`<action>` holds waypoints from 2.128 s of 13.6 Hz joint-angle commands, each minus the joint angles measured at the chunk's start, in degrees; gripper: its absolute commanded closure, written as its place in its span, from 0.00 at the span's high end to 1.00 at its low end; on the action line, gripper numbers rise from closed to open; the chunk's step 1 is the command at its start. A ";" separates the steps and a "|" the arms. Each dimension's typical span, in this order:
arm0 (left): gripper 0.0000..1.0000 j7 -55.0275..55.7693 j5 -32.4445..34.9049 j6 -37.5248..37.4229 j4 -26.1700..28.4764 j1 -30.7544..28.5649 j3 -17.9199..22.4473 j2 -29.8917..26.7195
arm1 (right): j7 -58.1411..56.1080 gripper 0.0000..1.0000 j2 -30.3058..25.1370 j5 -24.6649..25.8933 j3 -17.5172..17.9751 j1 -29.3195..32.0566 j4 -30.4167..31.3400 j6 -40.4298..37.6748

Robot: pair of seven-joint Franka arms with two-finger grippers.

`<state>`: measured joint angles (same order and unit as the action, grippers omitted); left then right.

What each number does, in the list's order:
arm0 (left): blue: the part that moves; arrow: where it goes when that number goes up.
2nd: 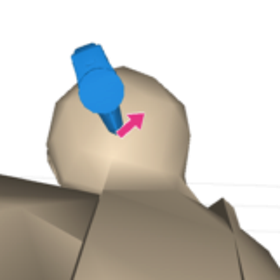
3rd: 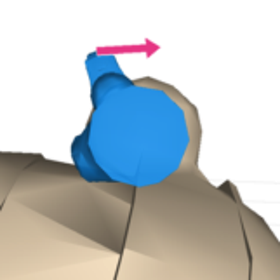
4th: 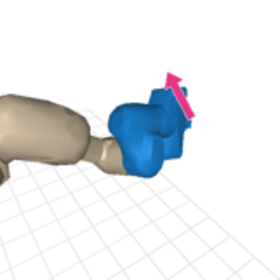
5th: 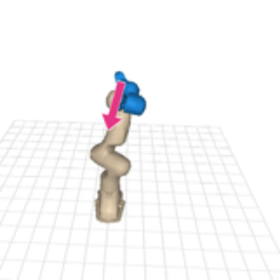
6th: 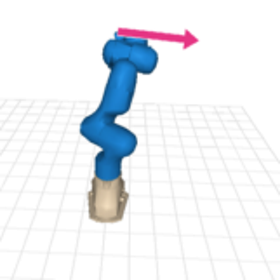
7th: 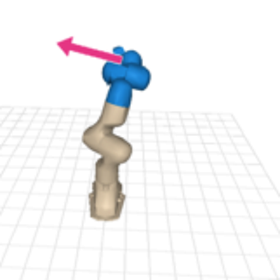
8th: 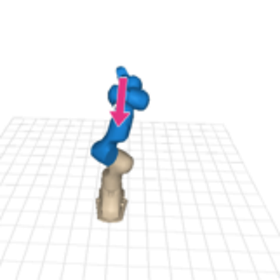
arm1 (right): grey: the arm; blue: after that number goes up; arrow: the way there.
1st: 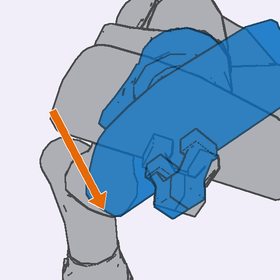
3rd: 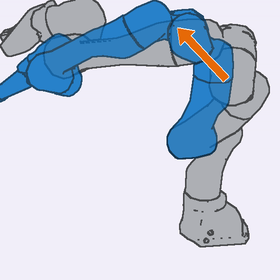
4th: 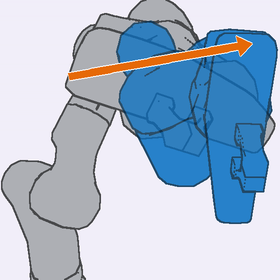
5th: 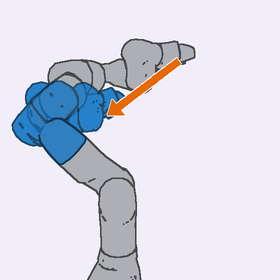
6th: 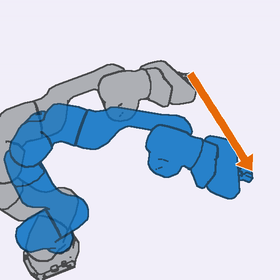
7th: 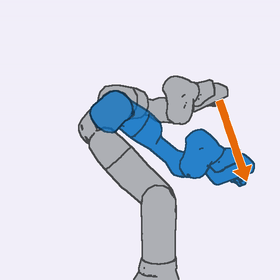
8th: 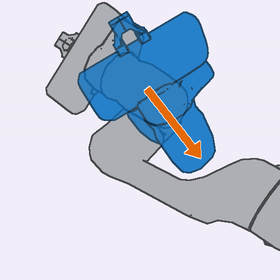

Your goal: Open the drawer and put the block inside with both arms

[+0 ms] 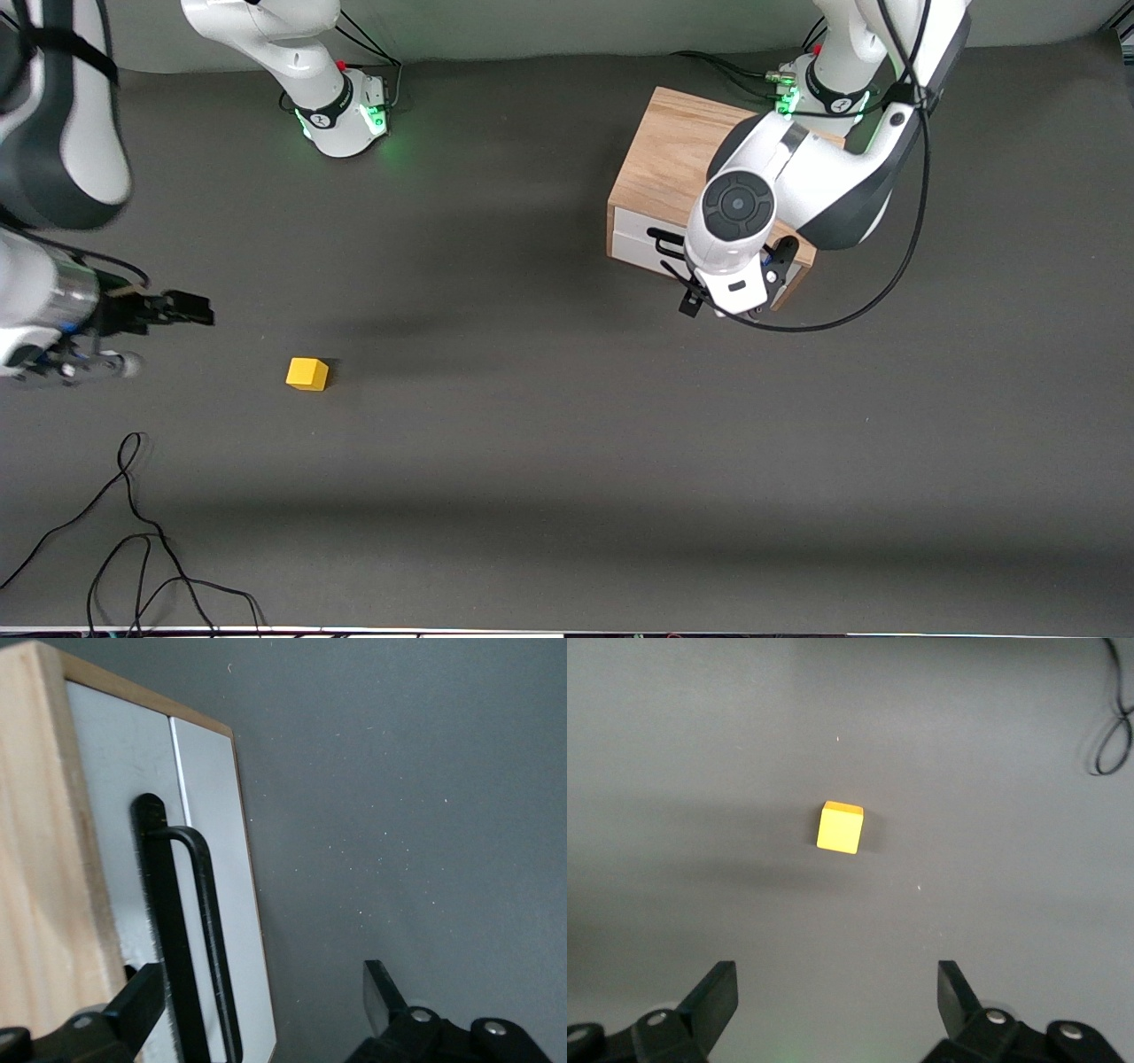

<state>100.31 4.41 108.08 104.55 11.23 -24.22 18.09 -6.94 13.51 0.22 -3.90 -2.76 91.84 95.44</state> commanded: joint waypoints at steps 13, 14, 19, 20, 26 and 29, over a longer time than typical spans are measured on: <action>1.00 7.27 3.23 4.41 3.38 1.25 -0.12 4.50 | 12.13 1.00 7.40 -4.00 -1.02 -5.33 26.81 38.23; 1.00 7.45 3.23 4.68 3.29 1.25 -0.12 4.76 | 12.13 1.00 7.76 -3.56 -1.10 -5.33 26.99 38.77; 1.00 9.29 5.61 5.83 1.10 1.17 -0.12 6.88 | 10.90 1.00 9.78 -1.18 -3.12 -4.97 26.99 40.44; 1.00 9.21 5.61 5.83 0.13 1.16 -0.12 6.96 | 10.89 1.00 10.22 -1.18 -3.13 -5.06 26.99 40.88; 1.00 9.21 5.78 5.47 -6.55 1.08 -0.12 11.18 | 10.89 1.00 13.73 -1.18 -3.13 -4.97 26.99 45.54; 1.00 9.21 6.48 5.65 -8.22 1.08 -0.04 12.06 | 10.89 0.45 13.82 -1.27 -3.21 -4.89 26.99 45.80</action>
<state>107.82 9.05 113.33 99.89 11.83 -24.33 27.96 3.85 27.62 -1.87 -6.70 -7.31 118.67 140.52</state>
